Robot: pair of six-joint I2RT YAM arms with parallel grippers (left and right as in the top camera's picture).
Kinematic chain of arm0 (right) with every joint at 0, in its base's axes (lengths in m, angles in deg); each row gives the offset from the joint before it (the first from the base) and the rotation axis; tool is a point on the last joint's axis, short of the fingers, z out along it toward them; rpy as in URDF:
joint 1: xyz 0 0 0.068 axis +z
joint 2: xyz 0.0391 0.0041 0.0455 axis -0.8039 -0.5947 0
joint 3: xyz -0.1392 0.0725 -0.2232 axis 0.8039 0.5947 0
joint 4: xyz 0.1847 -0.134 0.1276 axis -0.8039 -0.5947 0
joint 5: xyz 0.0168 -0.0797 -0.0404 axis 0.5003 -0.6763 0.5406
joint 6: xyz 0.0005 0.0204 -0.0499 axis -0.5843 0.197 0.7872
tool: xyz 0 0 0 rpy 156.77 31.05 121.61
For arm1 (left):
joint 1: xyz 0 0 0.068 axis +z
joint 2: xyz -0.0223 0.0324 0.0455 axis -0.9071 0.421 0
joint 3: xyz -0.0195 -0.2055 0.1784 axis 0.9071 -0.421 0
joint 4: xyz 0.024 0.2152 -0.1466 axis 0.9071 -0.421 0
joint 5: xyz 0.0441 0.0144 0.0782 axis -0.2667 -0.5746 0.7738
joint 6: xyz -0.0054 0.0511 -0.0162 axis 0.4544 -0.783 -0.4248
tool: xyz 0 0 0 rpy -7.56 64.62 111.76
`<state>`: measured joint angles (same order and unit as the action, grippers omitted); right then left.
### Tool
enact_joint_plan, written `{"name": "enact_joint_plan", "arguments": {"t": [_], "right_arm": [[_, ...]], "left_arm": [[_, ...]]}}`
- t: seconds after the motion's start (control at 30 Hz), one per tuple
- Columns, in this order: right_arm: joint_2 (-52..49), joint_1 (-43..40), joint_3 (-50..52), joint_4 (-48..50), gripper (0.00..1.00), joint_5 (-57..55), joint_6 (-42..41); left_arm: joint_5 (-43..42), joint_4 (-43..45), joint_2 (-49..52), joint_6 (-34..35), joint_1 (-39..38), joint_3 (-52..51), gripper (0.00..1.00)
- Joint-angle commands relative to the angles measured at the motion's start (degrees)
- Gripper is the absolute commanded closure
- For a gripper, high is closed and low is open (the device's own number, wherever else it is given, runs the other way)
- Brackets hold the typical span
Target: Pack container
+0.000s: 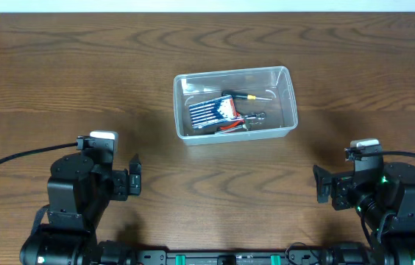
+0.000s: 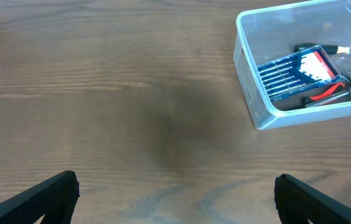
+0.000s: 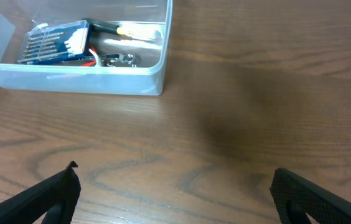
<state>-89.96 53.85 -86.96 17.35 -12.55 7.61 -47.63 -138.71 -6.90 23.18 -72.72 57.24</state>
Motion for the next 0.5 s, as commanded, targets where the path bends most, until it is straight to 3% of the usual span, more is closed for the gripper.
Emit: {"name": "enact_joint_plan", "arguments": {"t": [0.0,0.47], "right_arm": [[0.22,0.50,0.09,0.17,0.01,-0.15,-1.16],[0.24,0.42,0.09,-0.02,0.01,-0.52,-0.98]], "left_arm": [[0.87,0.07,0.22,-0.11,-0.22,-0.22,0.02],[0.87,0.07,0.22,-0.13,-0.22,-0.22,0.02]]}}
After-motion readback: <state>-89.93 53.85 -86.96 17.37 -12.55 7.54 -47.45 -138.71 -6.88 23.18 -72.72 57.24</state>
